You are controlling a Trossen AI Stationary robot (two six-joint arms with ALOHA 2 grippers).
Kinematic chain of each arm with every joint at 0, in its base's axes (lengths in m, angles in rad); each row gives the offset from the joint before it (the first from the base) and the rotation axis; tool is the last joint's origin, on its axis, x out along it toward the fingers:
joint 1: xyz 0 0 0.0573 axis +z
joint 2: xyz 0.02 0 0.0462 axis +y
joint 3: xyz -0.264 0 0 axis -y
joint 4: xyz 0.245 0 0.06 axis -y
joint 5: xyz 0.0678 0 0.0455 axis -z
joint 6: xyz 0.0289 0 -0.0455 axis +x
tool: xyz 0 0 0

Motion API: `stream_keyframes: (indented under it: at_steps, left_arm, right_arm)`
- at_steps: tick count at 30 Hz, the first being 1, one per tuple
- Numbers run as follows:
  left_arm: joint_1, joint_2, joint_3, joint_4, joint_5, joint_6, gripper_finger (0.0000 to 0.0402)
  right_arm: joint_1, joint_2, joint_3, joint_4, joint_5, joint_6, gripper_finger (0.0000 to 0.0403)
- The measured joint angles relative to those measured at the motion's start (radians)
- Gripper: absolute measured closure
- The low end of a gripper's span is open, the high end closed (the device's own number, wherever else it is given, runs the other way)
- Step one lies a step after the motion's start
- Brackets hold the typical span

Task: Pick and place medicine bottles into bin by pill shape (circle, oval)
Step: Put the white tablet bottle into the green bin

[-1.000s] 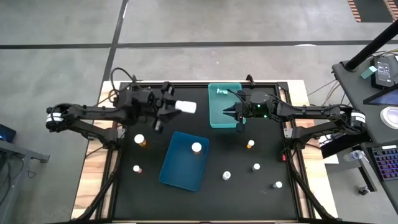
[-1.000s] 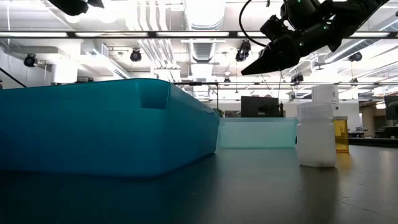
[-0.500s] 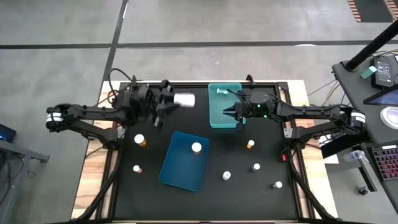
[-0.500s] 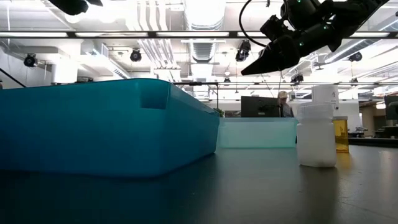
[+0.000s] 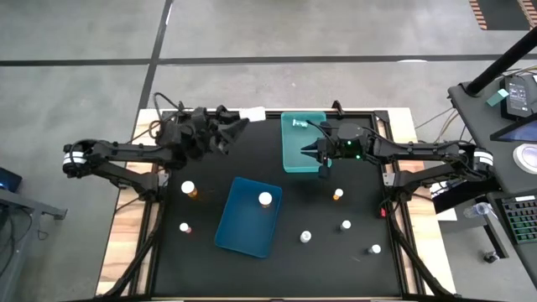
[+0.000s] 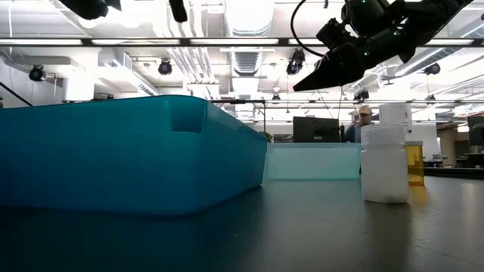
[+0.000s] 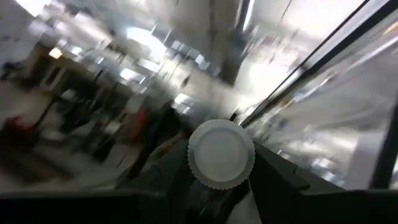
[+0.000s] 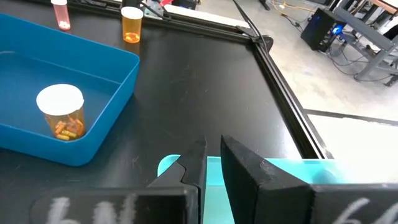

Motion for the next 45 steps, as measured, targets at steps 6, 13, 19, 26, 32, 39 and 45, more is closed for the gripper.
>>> stream_keyframes:
  at_steps: [6,13,19,26,32,39,45]
  left_arm:
    - [0.007,-0.006,0.000,-0.439,-0.155,0.014,0.0282]
    - [0.013,0.014,-0.002,-0.771,-0.185,-0.088,0.0282]
    - [0.003,0.073,0.045,-0.763,-0.033,-0.033,0.0282]
    - [-0.007,0.166,0.130,-0.848,0.002,0.109,0.0282]
    - [-0.023,0.196,0.164,-0.849,0.018,0.193,0.0282]
    - [-0.026,0.201,0.174,-0.858,0.017,0.208,0.0282]
    - [-0.026,0.201,0.172,-0.866,0.017,0.209,0.0282]
  right_arm:
    - [0.000,0.000,0.000,0.000,0.000,0.008,0.0365]
    - [0.001,0.000,0.004,0.029,-0.001,0.108,0.0363]
    - [0.044,0.041,0.067,0.055,-0.045,0.183,0.0319]
    - [0.110,0.149,0.169,0.070,-0.036,0.204,0.0234]
    - [0.116,0.246,0.255,0.041,0.028,0.217,0.0189]
    - [0.117,0.355,0.373,-0.072,0.026,0.195,0.0176]
    - [0.117,0.405,0.472,-0.206,0.026,0.187,0.0205]
